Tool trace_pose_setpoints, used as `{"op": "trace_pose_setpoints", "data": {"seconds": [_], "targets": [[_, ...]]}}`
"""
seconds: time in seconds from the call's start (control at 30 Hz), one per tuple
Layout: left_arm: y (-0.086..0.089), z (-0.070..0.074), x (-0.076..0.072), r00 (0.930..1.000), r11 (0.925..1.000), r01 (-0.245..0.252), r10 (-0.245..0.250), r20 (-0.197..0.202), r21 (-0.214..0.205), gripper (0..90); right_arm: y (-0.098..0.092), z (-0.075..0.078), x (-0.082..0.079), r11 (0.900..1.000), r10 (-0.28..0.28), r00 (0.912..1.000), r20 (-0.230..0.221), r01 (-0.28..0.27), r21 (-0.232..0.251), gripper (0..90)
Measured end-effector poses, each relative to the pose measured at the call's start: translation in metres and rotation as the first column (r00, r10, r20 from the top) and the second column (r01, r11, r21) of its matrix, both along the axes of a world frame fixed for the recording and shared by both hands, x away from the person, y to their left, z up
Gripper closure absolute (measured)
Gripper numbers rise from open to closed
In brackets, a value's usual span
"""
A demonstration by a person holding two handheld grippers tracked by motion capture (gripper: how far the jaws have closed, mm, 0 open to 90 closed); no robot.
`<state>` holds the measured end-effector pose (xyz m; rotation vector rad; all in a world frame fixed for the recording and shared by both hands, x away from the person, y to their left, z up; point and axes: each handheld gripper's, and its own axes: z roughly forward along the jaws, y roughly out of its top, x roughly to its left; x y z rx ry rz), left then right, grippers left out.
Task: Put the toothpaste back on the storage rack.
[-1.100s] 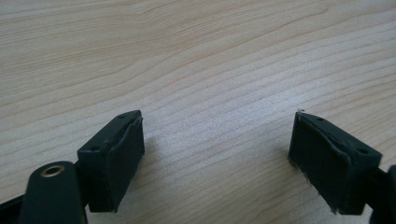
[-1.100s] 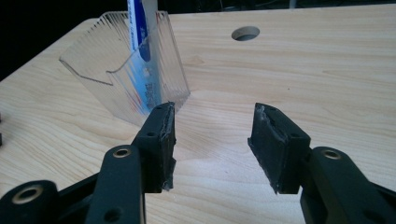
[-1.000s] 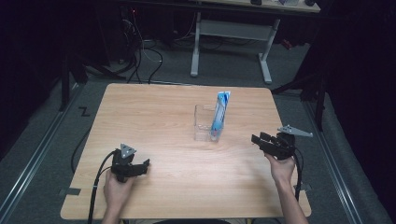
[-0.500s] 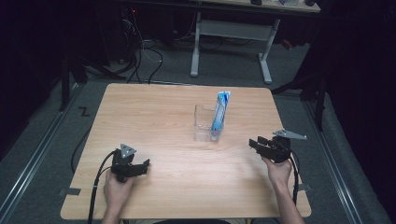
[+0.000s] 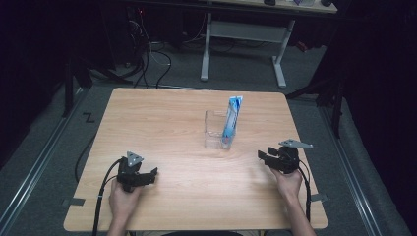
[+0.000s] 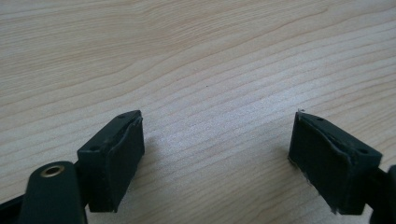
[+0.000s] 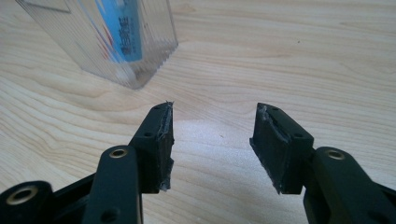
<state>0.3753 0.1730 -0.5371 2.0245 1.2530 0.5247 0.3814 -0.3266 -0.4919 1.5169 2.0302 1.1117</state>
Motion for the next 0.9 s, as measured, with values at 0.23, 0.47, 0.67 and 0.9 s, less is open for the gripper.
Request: {"op": "trace_pose_setpoints", "data": {"seconds": [0.23,0.47,0.67,0.9], "targets": [[0.0,0.0,0.0,1.0,1.0,0.0,0.0,0.0,0.0,18.6,0.009,-0.012,0.005,0.9992,0.009,0.9997,-0.023,-0.01,-0.038,48.1],[0.0,0.0,0.0,1.0,1.0,0.0,0.0,0.0,0.001,18.6,0.011,-0.025,0.006,0.9974,-0.001,0.9991,-0.042,-0.002,-0.072,47.9],[0.0,0.0,0.0,1.0,1.0,0.0,0.0,0.0,0.0,18.6,0.014,-0.03,0.007,0.9936,-0.008,0.9988,-0.048,0.002,-0.113,47.6],[0.0,0.0,0.0,1.0,1.0,0.0,0.0,0.0,0.0,18.6,0.021,-0.035,0.008,0.9894,-0.011,0.9995,-0.03,0.006,-0.145,47.7]]}}
